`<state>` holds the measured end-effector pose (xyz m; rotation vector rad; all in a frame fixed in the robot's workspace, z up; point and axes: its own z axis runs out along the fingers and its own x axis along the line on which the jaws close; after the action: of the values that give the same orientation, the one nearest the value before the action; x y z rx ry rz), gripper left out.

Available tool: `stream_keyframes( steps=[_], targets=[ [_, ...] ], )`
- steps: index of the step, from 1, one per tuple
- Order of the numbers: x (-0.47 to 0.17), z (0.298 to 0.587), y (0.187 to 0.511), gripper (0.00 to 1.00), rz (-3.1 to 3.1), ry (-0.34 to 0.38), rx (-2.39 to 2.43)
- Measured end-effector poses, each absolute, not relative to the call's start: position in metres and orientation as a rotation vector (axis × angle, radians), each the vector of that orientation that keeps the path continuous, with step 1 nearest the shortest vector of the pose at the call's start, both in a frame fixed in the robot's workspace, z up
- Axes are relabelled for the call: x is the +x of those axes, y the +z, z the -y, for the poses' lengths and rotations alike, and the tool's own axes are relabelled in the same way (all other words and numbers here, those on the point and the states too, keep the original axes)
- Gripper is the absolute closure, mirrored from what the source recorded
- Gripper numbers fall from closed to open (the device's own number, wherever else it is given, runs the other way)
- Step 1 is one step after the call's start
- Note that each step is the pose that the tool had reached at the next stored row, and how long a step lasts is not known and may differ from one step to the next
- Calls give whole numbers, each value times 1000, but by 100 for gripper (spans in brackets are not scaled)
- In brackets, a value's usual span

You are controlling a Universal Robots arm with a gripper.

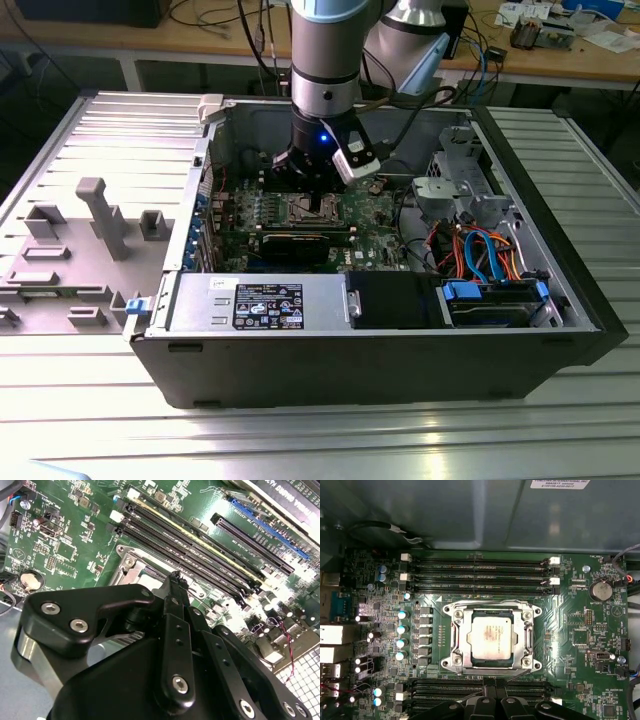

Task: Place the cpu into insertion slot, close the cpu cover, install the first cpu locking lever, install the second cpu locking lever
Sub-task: 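Install the second cpu locking lever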

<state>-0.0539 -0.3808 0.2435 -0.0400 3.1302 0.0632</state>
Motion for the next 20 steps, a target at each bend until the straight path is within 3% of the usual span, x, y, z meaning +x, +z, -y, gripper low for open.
stream_keyframes(
  steps=[20],
  targets=[
    [-54, 392, 243, 89, -3137, 84, -44]
  ],
)
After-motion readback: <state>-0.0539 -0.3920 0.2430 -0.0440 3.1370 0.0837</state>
